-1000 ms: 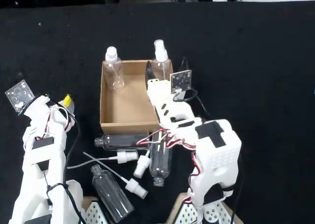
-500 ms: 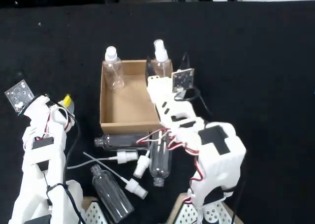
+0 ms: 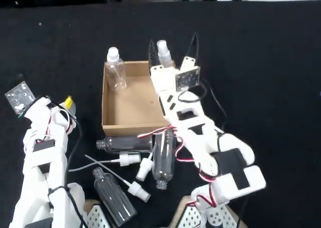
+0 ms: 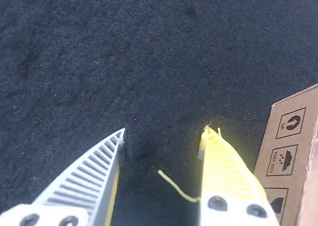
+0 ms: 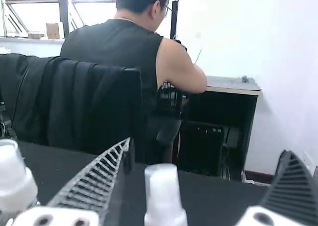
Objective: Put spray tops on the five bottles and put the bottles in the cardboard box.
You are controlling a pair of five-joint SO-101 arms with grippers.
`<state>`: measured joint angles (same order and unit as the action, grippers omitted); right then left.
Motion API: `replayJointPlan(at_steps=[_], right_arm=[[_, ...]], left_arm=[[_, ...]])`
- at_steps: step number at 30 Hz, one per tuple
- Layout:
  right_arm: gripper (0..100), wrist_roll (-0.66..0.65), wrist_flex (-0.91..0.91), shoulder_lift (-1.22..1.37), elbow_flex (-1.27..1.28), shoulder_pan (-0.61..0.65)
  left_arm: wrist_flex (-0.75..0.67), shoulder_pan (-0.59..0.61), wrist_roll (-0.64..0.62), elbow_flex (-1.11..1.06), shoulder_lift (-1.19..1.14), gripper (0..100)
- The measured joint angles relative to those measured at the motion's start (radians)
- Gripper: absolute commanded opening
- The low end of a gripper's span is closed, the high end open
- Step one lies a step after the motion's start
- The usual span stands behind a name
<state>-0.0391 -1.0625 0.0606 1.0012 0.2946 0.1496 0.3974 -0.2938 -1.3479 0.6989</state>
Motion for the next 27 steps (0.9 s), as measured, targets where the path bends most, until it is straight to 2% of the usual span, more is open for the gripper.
replayJointPlan(at_steps=[8, 12, 14, 19, 23, 27], right_arm=[[39.3, 0.034, 0.319, -0.259, -0.089, -0.002], [38.6, 0.107, 0.543, -0.408, -0.094, -0.086], [32.8, 0.152, 0.687, -0.474, -0.094, -0.149], [1.5, 0.288, 1.137, -0.623, -0.094, -0.341], [2.1, 0.305, 1.453, -0.681, -0.094, -0.399], [1.0, 0.199, 1.583, -0.684, -0.094, -0.331]], left_arm=[[0.0, 0.0, 0.0, 0.0, 0.0, 22], [0.0, 0.002, 0.0, 0.0, 0.0, 22], [0.0, 0.002, 0.0, 0.0, 0.0, 22], [0.0, 0.002, 0.048, 0.0, 0.0, 22], [0.0, 0.002, 0.055, 0.0, 0.0, 22], [0.0, 0.002, 0.063, 0.0, 0.0, 22]])
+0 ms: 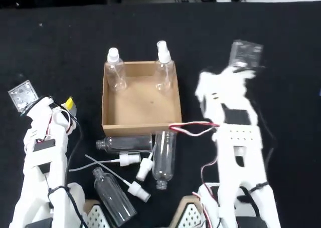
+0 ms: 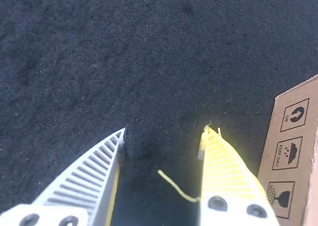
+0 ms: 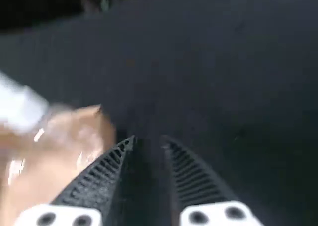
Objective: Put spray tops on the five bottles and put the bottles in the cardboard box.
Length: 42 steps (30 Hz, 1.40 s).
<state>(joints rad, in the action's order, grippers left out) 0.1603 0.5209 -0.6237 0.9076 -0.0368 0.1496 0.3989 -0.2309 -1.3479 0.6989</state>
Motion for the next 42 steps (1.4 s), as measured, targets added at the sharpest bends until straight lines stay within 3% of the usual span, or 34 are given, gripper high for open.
replayJointPlan(at_steps=[8, 17, 42], right_arm=[[1.0, -0.13, 0.078, 0.061, 0.0, 0.226], [1.0, -0.141, 0.08, 0.292, -0.077, 0.249], [1.1, -0.147, -0.117, 0.427, -0.08, 0.281]], left_arm=[[0.0, 0.0, 0.0, 0.0, 0.0, 22], [0.0, 0.0, 0.0, 0.0, 0.0, 22], [0.0, 0.0, 0.0, 0.0, 0.0, 22]])
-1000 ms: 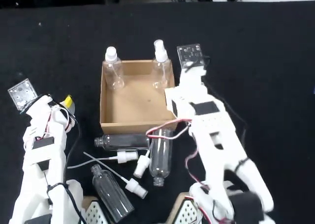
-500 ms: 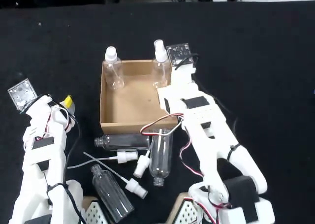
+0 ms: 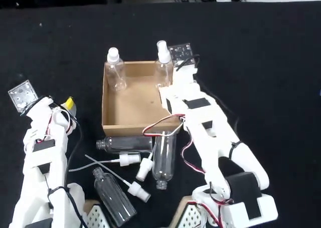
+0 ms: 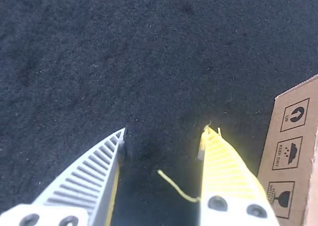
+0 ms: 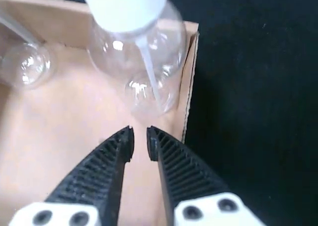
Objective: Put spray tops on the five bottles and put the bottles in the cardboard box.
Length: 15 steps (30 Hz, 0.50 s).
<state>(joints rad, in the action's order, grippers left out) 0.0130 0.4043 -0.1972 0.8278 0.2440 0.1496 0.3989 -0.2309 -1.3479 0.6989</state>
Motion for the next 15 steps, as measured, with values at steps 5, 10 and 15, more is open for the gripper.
replayJointPlan(at_steps=[5, 10, 15], right_arm=[[1.1, 0.0, -0.026, 0.005, 0.0, 0.0], [1.1, 0.0, -0.089, 0.005, 0.0, 0.0], [1.1, 0.0, -0.149, 0.005, 0.006, 0.0]], left_arm=[[0.0, 0.0, 0.0, 0.0, 0.0, 22], [0.0, 0.0, 0.0, 0.0, 0.0, 22], [0.0, 0.0, 0.0, 0.0, 0.0, 22]])
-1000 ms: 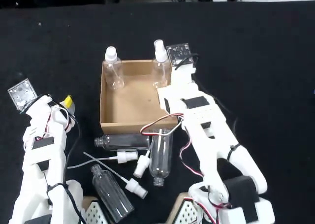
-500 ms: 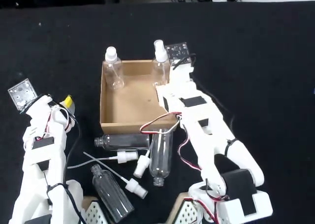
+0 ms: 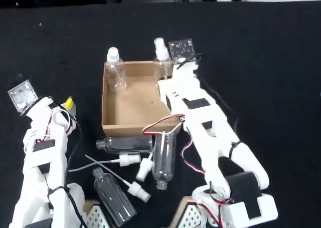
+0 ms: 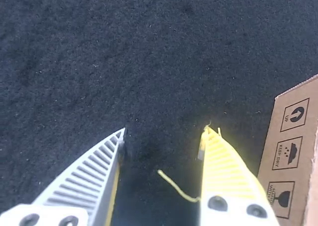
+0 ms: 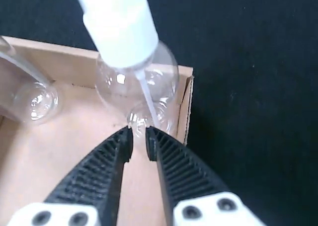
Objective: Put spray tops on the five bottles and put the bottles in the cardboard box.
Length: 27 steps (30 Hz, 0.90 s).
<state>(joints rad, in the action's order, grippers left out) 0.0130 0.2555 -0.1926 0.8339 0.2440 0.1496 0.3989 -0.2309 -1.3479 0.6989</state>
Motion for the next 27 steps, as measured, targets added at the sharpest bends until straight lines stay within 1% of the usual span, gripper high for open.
replayJointPlan(at_steps=[11, 16, 20, 27], right_arm=[[1.1, 0.0, 0.0, 0.0, 0.0, 0.0], [1.1, 0.0, 0.091, -0.087, 0.0, -0.002], [1.1, 0.0, 0.127, -0.149, 0.0, -0.069], [1.1, 0.0, 0.106, -0.112, 0.0, -0.135]], left_arm=[[0.0, 0.0, 0.0, 0.0, 0.0, 22], [0.0, 0.0, 0.002, 0.0, 0.0, 22], [0.0, 0.0, 0.006, 0.0, 0.0, 22], [0.0, 0.0, 0.006, 0.0, 0.0, 22]])
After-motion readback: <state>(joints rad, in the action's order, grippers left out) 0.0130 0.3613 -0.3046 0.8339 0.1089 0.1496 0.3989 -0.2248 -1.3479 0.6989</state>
